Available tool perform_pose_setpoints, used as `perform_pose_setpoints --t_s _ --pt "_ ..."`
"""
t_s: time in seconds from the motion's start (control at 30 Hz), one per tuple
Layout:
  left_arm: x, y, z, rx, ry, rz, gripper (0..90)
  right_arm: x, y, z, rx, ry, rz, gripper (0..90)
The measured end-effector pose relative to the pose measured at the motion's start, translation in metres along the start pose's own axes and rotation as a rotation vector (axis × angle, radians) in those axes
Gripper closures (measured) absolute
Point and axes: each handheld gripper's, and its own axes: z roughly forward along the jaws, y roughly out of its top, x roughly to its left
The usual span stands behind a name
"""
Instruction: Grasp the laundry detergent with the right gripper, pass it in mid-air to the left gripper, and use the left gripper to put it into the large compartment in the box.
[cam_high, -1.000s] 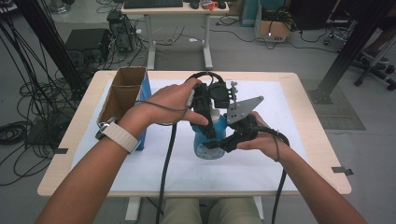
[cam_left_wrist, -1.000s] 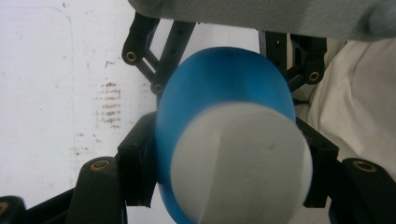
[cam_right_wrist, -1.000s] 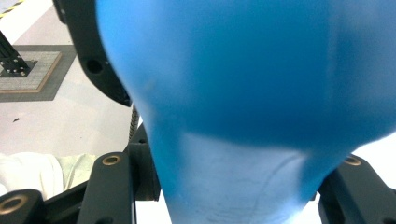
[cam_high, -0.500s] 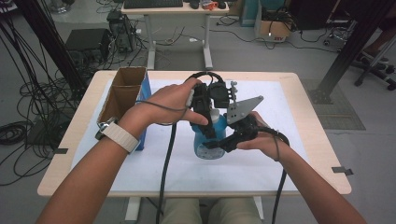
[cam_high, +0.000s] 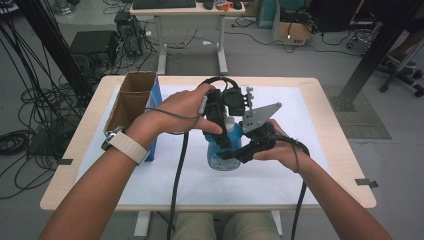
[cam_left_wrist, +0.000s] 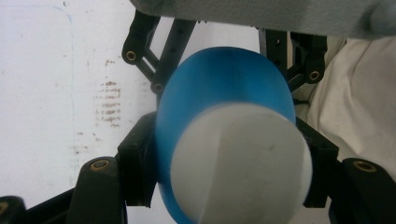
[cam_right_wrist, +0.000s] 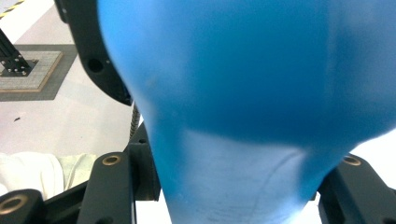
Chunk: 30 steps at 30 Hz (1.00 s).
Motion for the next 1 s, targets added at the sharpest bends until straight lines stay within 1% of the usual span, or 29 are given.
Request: perform_pose_setpoints --t_s 0.23,0.37,0.4,0.43,0.47,0.5,0.53,0.57,0.7,0.77,0.87,1.0 --pt "0.0001 -0.0003 0.0002 -0.007 0.003 0.001 37.2 -0.0002 -0.0002 -0.0001 -0.002 -0.001 -0.001 42.8" --pt "0.0001 0.0000 -0.0002 -0.001 -0.001 -0.001 37.1 -0.0001 0.0000 0.0001 -0.002 -0.001 -0.001 42.8" --pt "0.0005 0.0000 -0.0002 0.002 -0.007 0.003 37.2 0.0000 0.0001 0.0001 -0.002 0.000 0.000 42.7" --pt "0.0006 -0.0001 -0.0008 0.007 -0.001 0.009 37.2 0.0001 0.0002 0.0001 -0.002 -0.001 0.001 42.8" --pt "-0.0003 -0.0004 -0.0006 0.002 0.001 -0.002 37.2 0.0000 0.0002 0.0001 -0.002 0.000 -0.001 42.8" --pt "-0.0003 -0.0005 -0.0006 0.002 0.001 -0.003 37.2 0.0000 0.0003 0.0001 -0.002 0.001 0.000 42.7" --pt "0.0004 -0.0005 -0.0004 -0.003 0.002 0.009 37.2 0.0001 0.0003 0.0001 -0.003 0.000 0.000 42.7" --pt "0.0005 -0.0004 -0.0002 -0.003 0.000 0.010 37.2 -0.0001 0.0003 0.0003 -0.004 0.001 -0.003 42.8" --pt "-0.0003 -0.0003 -0.0006 0.003 0.000 -0.002 37.1 0.0001 0.0003 0.0001 -0.002 0.001 0.000 42.7" --pt "0.0012 0.0000 -0.0007 0.008 -0.007 0.011 37.1 0.0001 0.0002 0.0001 -0.002 0.000 0.001 42.8" --pt "0.0002 -0.0005 -0.0004 0.002 0.001 -0.001 37.2 -0.0001 0.0003 0.0002 -0.002 0.000 0.001 42.7" --pt "0.0002 -0.0011 -0.0002 -0.006 0.002 -0.005 37.1 -0.0004 0.0004 0.0001 -0.001 0.000 0.001 42.7"
